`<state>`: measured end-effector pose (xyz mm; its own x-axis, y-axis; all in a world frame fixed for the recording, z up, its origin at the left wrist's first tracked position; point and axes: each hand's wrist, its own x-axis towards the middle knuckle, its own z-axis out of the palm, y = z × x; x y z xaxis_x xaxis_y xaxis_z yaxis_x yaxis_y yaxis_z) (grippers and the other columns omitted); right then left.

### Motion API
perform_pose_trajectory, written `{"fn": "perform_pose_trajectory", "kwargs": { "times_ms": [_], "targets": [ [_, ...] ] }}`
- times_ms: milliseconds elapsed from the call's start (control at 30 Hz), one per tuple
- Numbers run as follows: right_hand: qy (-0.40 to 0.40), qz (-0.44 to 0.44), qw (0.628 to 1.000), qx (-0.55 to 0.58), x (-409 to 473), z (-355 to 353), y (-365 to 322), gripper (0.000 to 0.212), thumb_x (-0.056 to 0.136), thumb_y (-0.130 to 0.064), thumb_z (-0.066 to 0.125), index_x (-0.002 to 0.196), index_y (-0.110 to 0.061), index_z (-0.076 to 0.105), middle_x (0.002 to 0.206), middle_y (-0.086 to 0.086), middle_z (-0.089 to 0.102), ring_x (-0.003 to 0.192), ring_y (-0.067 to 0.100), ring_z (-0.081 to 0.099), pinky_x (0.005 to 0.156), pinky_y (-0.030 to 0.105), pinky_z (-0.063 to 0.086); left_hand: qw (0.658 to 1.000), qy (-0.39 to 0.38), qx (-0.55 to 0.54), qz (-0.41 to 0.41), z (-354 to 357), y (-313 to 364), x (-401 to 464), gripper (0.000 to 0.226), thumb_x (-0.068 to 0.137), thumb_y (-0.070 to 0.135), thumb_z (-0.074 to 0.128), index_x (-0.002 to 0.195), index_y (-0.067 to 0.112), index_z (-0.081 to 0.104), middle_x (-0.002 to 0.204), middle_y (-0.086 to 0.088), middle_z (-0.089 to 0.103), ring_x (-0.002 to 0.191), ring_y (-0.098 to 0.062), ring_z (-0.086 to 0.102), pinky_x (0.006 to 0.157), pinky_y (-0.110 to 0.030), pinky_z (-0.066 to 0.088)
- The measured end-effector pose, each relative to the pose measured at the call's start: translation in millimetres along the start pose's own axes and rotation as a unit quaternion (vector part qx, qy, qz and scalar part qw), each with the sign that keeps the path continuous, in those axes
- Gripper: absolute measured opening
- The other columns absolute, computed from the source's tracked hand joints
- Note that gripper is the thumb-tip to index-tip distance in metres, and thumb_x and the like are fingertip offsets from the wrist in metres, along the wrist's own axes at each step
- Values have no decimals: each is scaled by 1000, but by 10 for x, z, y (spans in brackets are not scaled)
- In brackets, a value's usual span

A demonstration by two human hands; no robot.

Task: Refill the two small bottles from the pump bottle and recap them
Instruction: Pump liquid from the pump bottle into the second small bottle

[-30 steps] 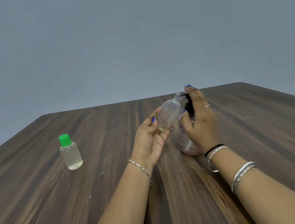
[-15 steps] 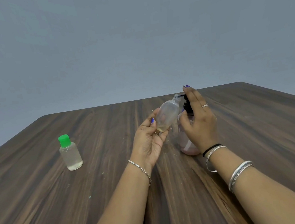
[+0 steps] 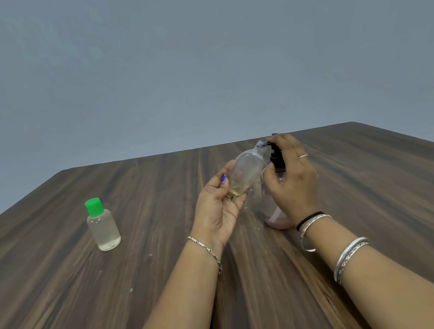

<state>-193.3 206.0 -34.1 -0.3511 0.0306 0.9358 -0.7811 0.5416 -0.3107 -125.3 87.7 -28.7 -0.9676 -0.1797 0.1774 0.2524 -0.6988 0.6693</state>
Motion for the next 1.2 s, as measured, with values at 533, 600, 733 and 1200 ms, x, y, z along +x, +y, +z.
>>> {"fn": "perform_pose_trajectory", "kwargs": {
  "times_ms": [533, 600, 733, 1200],
  "targets": [
    [-7, -2, 1000, -16, 12, 19, -1, 41, 73, -17, 49, 113, -14, 57, 115, 5, 60, 99, 7, 51, 68, 19, 44, 1000, -4, -8, 6, -2, -10, 10, 29, 96, -1, 33, 105, 5, 60, 99, -7, 70, 86, -15, 70, 81, -29, 54],
    [-12, -2, 1000, -21, -5, 25, 13, 47, 75, -18, 47, 121, -16, 55, 125, 2, 58, 107, 7, 51, 71, 20, 45, 1000, -2, -7, 10, 0, -15, 13, 29, 96, -1, 34, 104, 6, 61, 99, -5, 71, 85, -13, 70, 80, -29, 55],
    [-22, -9, 999, -35, -18, 31, 9, 60, 77, -20, 44, 137, -16, 45, 140, 2, 50, 117, 7, 45, 73, 22, 44, 1000, -1, -9, 11, -14, -15, 33, 30, 96, 0, 34, 106, 7, 61, 99, -4, 71, 87, -13, 70, 83, -30, 53],
    [-4, 5, 1000, -7, 11, 15, -8, 43, 73, -17, 48, 115, -14, 59, 119, 4, 61, 102, 8, 51, 71, 21, 45, 1000, 2, -12, 11, -11, -22, 24, 30, 96, -1, 32, 103, 5, 61, 99, -7, 70, 86, -15, 70, 78, -29, 56]
  ]
}}
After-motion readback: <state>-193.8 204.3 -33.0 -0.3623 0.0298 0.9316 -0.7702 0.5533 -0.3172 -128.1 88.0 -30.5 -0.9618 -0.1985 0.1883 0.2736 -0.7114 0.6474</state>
